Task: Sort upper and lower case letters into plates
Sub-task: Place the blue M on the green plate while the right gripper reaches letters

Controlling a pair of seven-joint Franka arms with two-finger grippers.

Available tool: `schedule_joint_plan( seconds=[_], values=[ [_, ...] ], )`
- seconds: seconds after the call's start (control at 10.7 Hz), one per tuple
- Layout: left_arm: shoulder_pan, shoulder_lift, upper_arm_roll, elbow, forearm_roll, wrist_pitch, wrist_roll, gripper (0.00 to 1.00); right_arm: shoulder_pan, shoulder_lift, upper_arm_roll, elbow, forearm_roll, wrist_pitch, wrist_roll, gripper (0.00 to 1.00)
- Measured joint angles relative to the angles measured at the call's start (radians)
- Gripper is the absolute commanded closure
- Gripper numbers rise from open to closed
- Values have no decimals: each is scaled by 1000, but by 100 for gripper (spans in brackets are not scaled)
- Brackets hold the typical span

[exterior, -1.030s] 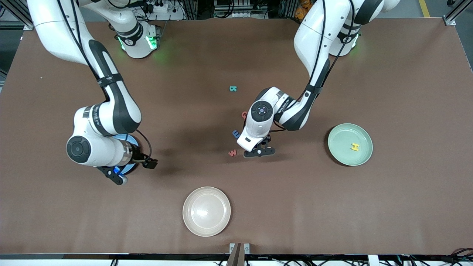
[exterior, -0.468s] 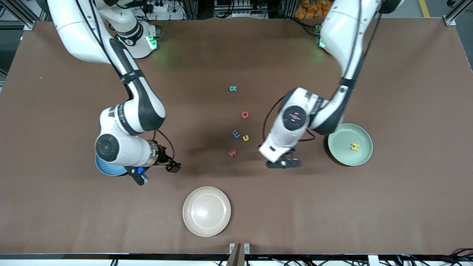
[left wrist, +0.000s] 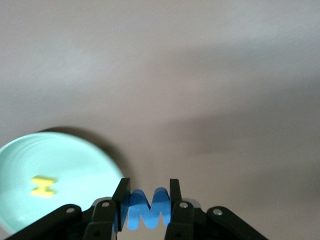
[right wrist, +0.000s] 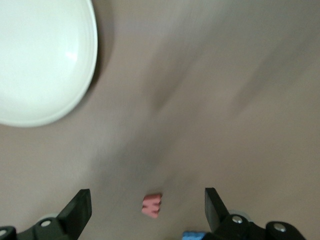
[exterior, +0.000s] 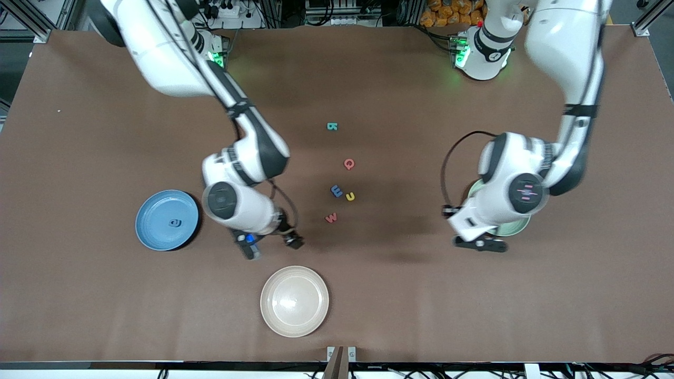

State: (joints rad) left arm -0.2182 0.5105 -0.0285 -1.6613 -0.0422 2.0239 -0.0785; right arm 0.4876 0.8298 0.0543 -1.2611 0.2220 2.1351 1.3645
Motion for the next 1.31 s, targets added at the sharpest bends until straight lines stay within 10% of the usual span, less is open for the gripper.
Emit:
schedule_joint_plan(
  seconds=[0.28, 0.37, 0.47, 1.31],
  values=[
    [118, -12, 3, -108, 0, -3, 89, 100, 109, 114, -28, 129, -1, 6, 85, 0],
    [129, -10, 10, -134, 0, -3, 91, 61, 126, 136, -35, 139, -5, 4, 86, 0],
    [138, -5, 12, -156, 0, 0, 91, 1, 140, 156, -39, 142, -12, 2, 96, 0],
    [38, -51, 1, 22, 0, -95, 77, 0, 159, 204, -49, 154, -31, 16, 131, 12]
  ],
)
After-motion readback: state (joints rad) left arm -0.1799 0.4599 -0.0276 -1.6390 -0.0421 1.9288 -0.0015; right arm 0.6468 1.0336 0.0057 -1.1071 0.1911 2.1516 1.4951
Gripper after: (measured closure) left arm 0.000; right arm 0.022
